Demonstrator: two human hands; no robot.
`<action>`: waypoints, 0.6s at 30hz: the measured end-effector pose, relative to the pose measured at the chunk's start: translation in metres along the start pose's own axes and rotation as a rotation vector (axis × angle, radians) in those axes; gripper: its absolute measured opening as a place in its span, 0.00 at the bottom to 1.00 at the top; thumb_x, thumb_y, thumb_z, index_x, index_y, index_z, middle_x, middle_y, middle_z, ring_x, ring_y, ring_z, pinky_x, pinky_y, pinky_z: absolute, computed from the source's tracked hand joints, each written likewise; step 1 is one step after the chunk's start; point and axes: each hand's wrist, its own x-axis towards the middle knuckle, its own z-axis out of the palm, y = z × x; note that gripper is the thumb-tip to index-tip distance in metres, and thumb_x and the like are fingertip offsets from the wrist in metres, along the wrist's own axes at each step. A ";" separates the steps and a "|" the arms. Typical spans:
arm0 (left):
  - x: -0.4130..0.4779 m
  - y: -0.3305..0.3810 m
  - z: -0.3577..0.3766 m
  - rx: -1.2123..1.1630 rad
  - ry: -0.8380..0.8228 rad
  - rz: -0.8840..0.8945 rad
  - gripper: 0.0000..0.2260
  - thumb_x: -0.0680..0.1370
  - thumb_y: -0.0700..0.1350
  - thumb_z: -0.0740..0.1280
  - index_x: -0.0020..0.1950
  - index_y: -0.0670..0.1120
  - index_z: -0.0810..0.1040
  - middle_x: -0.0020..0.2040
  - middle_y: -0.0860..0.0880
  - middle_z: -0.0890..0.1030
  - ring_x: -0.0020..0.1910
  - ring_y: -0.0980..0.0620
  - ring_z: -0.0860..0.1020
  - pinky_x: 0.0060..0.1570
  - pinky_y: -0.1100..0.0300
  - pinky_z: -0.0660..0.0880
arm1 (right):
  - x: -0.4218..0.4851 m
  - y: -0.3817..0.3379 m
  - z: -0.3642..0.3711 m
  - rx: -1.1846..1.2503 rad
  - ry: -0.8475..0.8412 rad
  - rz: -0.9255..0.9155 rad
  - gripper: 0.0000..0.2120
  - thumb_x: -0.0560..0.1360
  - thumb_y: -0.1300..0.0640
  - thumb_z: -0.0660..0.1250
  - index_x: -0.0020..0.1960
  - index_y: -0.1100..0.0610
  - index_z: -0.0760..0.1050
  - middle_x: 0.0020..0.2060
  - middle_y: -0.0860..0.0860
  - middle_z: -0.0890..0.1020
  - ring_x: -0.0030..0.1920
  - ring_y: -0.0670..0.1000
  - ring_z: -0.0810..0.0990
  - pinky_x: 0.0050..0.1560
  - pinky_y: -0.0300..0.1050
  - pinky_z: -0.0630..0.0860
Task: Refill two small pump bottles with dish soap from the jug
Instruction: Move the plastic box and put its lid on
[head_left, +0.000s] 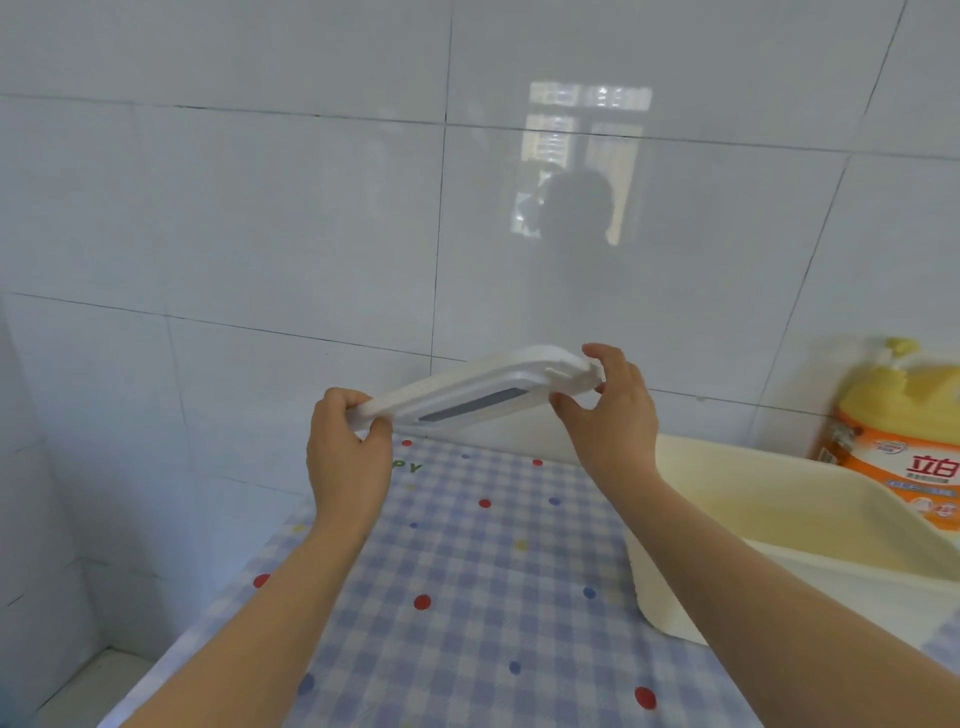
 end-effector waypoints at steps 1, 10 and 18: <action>-0.002 0.005 0.001 -0.013 0.001 0.009 0.06 0.77 0.37 0.66 0.48 0.46 0.72 0.50 0.48 0.76 0.43 0.56 0.73 0.40 0.63 0.69 | -0.002 -0.001 -0.005 -0.007 0.030 -0.028 0.21 0.75 0.54 0.70 0.65 0.49 0.68 0.61 0.48 0.74 0.52 0.49 0.76 0.44 0.39 0.68; -0.020 0.069 0.009 -0.311 -0.007 -0.059 0.27 0.75 0.45 0.73 0.70 0.51 0.65 0.67 0.53 0.71 0.67 0.57 0.70 0.61 0.61 0.67 | -0.007 -0.007 -0.079 0.199 0.210 -0.043 0.05 0.78 0.59 0.65 0.51 0.53 0.69 0.46 0.47 0.79 0.49 0.50 0.79 0.47 0.47 0.77; -0.058 0.122 0.041 -0.358 -0.300 0.013 0.12 0.81 0.45 0.63 0.64 0.50 0.71 0.57 0.54 0.78 0.58 0.56 0.77 0.48 0.68 0.70 | -0.017 0.007 -0.145 0.268 0.373 0.022 0.07 0.77 0.64 0.60 0.52 0.55 0.67 0.37 0.45 0.76 0.35 0.45 0.74 0.34 0.40 0.69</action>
